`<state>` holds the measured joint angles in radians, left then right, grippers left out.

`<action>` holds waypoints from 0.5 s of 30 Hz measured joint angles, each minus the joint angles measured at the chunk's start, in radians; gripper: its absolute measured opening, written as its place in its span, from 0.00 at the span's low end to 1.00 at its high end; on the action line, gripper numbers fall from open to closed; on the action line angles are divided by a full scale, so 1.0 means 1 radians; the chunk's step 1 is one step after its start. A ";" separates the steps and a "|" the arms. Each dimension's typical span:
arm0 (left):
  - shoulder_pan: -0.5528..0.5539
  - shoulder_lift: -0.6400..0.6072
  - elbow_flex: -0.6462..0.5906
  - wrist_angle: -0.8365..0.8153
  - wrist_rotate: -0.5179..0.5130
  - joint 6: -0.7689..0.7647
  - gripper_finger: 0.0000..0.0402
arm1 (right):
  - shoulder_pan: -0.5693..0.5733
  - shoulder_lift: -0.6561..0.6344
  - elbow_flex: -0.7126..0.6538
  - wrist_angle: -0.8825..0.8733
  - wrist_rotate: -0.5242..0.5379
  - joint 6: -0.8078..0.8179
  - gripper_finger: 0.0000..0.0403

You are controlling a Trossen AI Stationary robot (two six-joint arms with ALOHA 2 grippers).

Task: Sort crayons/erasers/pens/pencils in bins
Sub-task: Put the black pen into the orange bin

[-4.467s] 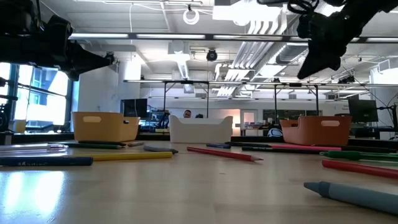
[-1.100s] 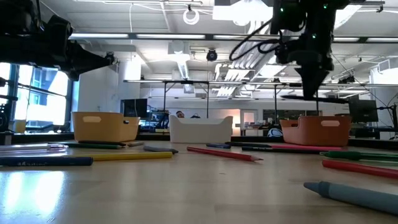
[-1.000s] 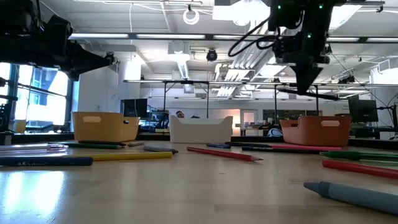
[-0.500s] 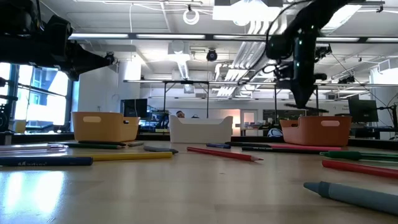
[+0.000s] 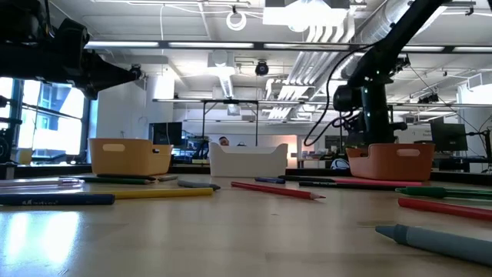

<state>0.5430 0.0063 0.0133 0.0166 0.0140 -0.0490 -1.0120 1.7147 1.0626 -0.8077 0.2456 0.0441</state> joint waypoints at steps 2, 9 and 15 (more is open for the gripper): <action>0.000 0.000 0.000 0.003 0.000 0.000 0.00 | -0.003 0.015 0.000 0.003 -0.013 0.001 0.06; 0.000 0.000 0.000 0.008 0.000 0.000 0.00 | -0.003 0.040 0.000 0.011 -0.014 0.000 0.06; 0.000 0.000 0.000 0.013 0.000 -0.072 0.00 | 0.006 0.030 0.000 -0.008 -0.010 0.007 0.14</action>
<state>0.5430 0.0063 0.0132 0.0293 0.0143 -0.1211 -1.0061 1.7447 1.0622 -0.8152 0.2358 0.0515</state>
